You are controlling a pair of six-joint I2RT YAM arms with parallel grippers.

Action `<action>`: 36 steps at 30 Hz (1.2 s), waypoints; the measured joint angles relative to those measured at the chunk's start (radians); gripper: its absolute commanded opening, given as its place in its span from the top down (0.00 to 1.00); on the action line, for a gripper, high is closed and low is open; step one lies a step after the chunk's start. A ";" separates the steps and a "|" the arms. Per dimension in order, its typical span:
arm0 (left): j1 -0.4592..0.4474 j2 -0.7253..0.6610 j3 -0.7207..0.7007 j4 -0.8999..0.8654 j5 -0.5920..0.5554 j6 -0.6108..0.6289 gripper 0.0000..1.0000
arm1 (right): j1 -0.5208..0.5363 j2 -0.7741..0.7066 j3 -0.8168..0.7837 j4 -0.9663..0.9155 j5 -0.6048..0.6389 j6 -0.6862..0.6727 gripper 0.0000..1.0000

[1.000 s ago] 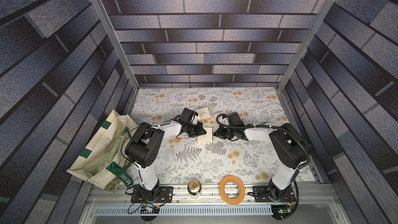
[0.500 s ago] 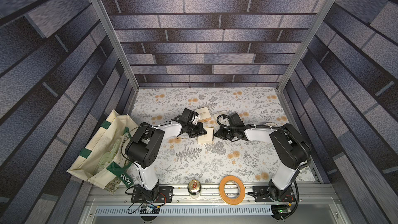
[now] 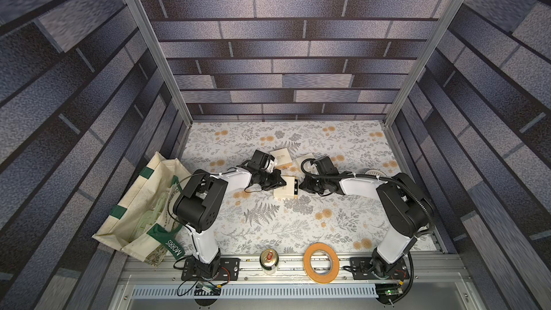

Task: Take out the earrings from the drawer-style jewelry box
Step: Open the drawer in the jewelry box.

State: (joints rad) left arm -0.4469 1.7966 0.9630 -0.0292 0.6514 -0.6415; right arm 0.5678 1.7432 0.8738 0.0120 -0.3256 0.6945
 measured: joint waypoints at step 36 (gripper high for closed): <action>0.004 0.000 -0.006 0.012 0.008 -0.003 1.00 | 0.004 -0.048 -0.007 -0.073 0.106 0.001 1.00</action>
State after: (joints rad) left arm -0.4431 1.7962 0.9573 -0.0174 0.6594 -0.6445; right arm 0.5720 1.6955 0.8665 -0.0612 -0.2192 0.6956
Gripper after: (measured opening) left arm 0.042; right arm 0.045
